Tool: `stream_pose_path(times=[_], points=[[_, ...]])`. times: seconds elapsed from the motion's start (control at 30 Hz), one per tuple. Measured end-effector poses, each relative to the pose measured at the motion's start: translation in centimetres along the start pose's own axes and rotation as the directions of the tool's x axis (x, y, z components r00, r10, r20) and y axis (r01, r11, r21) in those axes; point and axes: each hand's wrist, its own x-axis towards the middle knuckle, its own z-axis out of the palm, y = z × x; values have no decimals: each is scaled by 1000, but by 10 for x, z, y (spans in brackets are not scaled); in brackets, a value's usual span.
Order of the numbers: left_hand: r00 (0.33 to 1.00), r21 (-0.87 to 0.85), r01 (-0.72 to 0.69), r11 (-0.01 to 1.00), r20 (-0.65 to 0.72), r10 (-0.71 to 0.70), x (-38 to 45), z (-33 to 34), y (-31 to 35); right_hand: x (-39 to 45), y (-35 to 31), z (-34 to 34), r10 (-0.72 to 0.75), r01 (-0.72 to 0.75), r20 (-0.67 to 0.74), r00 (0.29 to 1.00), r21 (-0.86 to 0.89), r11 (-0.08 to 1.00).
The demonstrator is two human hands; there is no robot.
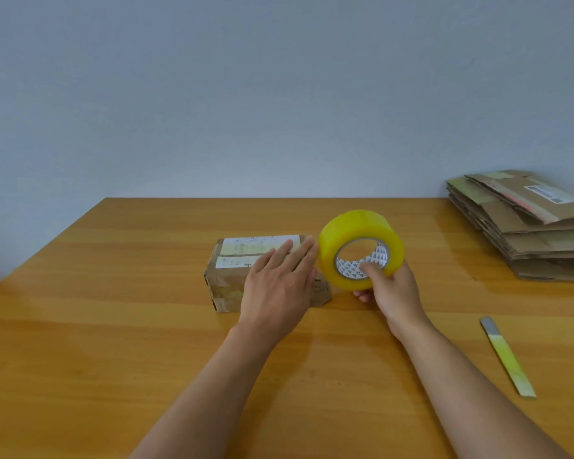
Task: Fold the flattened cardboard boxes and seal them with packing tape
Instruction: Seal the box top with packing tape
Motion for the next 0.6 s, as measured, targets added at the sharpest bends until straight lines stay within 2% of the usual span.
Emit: stream_pose_path(times=[0.23,0.37,0.6], points=[[998,-48,48,998,-44,-50,1,0,-9,0,-6,-15,-56,45,-83,995,-132,990],[993,-117,79,990,-77,-89,1,-1,-15,-2,-5,-14,-82,64,-81,993,-207,976],[994,-137,80,987,-69,-90,-1,-3,-27,-3,-4,-11,-80,63,-67,995,-224,972]])
